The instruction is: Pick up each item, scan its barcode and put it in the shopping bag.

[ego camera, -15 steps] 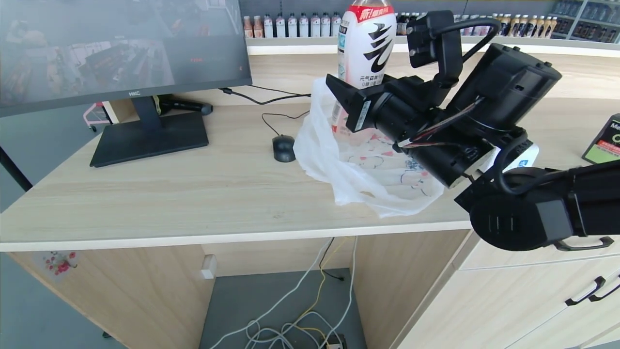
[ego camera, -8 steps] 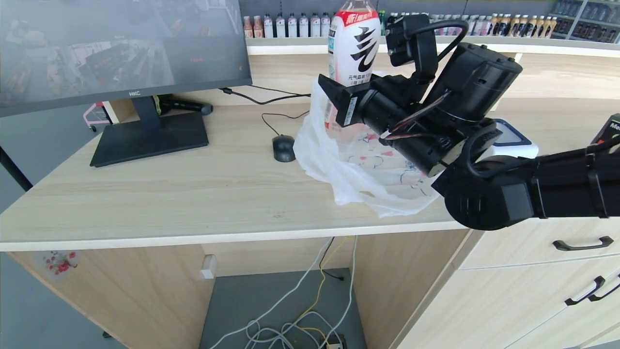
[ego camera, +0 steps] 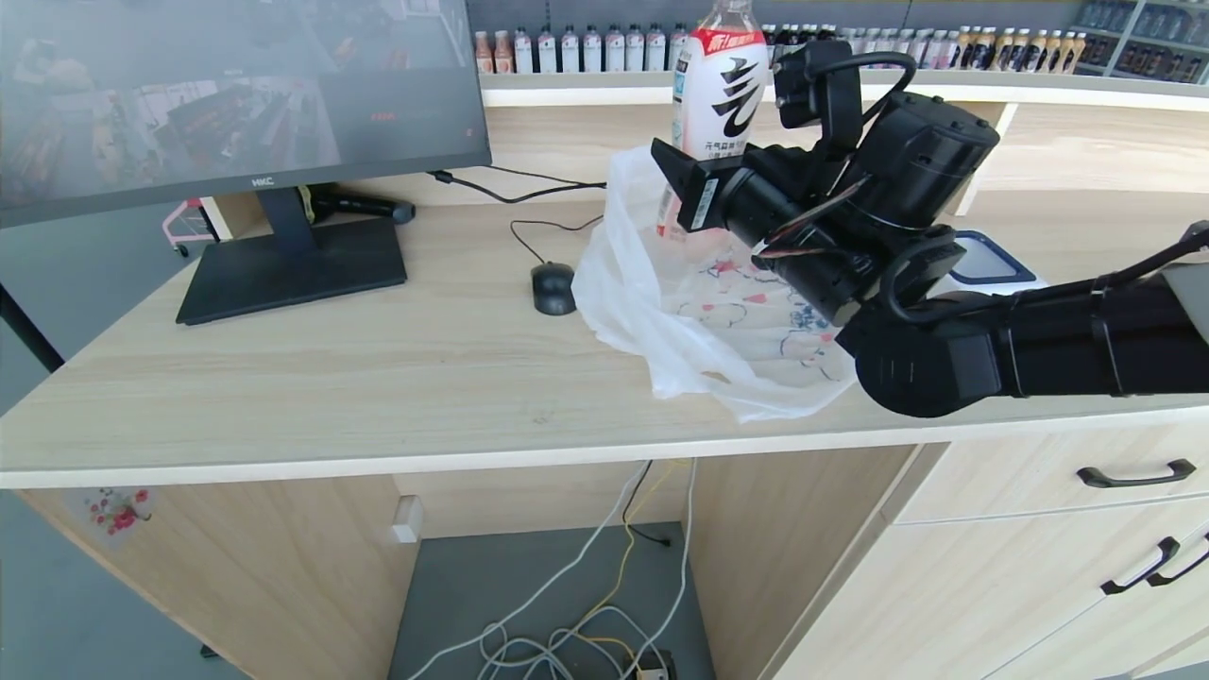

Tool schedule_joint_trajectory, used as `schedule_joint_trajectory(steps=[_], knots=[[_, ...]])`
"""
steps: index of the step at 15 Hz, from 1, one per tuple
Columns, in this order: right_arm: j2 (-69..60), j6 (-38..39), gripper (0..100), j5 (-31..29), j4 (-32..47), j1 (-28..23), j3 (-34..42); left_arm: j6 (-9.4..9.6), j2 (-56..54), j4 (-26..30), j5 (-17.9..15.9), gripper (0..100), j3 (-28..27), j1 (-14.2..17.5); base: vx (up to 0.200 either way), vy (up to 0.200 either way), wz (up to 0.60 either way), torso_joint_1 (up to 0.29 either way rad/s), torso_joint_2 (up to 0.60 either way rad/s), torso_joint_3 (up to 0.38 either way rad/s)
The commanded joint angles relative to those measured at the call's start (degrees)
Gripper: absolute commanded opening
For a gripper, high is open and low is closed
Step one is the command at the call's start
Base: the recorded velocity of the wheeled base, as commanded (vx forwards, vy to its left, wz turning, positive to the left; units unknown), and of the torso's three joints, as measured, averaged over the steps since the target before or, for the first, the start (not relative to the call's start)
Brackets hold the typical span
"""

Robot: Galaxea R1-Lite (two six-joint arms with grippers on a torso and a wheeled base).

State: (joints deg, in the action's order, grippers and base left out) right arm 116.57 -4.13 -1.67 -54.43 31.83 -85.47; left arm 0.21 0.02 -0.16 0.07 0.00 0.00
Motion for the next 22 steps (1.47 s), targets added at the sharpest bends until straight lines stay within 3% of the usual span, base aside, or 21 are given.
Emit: schedule_joint_trajectory(steps=[1, 7, 22], knots=[[1.38, 0.09, 0, 0.18, 0.03, -0.72, -0.4, 0.06, -0.02, -0.02, 0.01, 100, 0.0, 0.0, 0.0, 0.0, 0.0, 0.0, 0.0, 0.0], [6.48, 0.0, 0, -0.09, -0.06, -2.3, -5.76, 0.06, -0.02, -0.02, 0.01, 100, 0.0, 0.0, 0.0, 0.0, 0.0, 0.0, 0.0, 0.0], [10.26, -0.09, 0, 0.09, -0.15, -3.27, -5.23, -0.03, -0.02, -0.02, 0.01, 100, 0.0, 0.0, 0.0, 0.0, 0.0, 0.0, 0.0, 0.0]])
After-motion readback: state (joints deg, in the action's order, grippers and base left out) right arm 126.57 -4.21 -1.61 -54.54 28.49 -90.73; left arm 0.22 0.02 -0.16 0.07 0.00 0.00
